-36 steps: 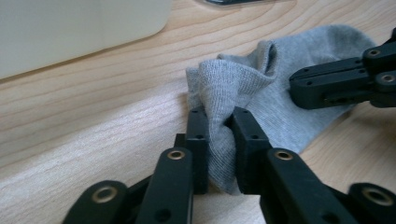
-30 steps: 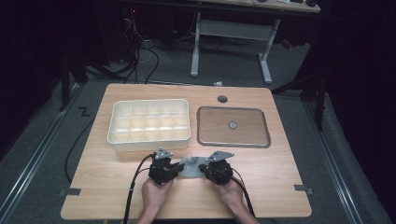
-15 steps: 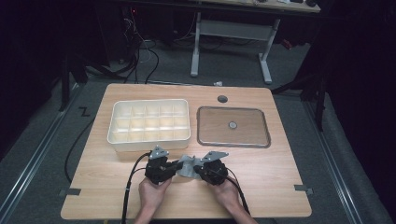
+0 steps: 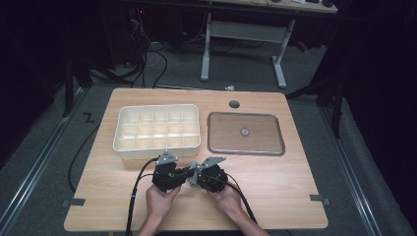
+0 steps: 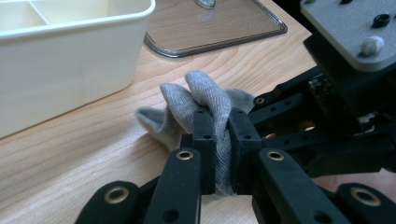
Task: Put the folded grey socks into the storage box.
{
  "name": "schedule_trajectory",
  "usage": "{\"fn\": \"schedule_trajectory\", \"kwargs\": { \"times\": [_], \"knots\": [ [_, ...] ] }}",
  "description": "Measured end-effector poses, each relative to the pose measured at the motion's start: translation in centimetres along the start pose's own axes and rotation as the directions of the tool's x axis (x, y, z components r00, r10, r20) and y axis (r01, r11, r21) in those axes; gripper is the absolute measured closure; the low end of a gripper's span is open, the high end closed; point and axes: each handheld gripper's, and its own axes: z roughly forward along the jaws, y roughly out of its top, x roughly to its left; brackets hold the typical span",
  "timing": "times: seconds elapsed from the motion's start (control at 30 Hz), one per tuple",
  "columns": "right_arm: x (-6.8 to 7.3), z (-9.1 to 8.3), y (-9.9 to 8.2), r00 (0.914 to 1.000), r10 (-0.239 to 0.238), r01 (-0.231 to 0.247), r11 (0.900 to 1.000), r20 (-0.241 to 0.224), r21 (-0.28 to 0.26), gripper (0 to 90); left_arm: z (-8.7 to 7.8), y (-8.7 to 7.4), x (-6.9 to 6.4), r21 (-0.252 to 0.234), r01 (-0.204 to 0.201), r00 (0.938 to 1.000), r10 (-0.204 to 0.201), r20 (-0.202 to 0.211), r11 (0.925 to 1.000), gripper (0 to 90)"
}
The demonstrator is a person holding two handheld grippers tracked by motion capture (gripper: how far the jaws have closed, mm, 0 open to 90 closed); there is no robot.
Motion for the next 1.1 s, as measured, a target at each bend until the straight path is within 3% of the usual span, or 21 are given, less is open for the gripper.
{"fn": "schedule_trajectory", "kwargs": {
  "times": [0.07, 0.27, 0.47, 0.63, 0.83, 1.1],
  "knots": [
    [0.1, 0.2, 0.1, 1.0000, 0.002, -0.002, 1.0000, -0.010, -0.005, 89.3, 0.1, 0.1, 0.2, 0.000, 0.009, 0.9999, -0.009, -0.009, 1.0000, 83.6],
    [0.2, -0.1, 0.1, 0.9999, -0.010, 0.010, 0.9999, -0.002, -0.001, 83.4, 0.1, 0.0, 0.4, 0.003, -0.027, 0.9985, 0.027, -0.047, 0.9996, 83.7],
    [0.1, -1.4, 0.1, 0.9997, -0.011, 0.012, 0.9997, 0.022, -0.021, 79.3, -0.1, 0.3, 0.6, 0.000, -0.038, 0.9969, 0.038, -0.069, 0.9993, 83.7],
    [-0.9, -3.4, -0.3, 0.9980, 0.021, -0.018, 0.9985, 0.060, -0.051, 77.1, -0.2, 0.3, 0.6, 0.000, -0.040, 0.9965, 0.040, -0.074, 0.9992, 83.7],
    [-2.9, -5.0, -1.7, 0.9886, 0.088, -0.080, 0.9946, 0.122, -0.065, 73.9, -0.2, 0.3, 0.6, 0.003, -0.048, 0.9956, 0.048, -0.080, 0.9989, 83.7],
    [-3.3, -5.3, -2.8, 0.9827, 0.132, -0.125, 0.9900, 0.129, -0.066, 69.6, -0.2, 0.2, 0.5, 0.005, -0.055, 0.9945, 0.055, -0.088, 0.9985, 83.7]
  ]
}}
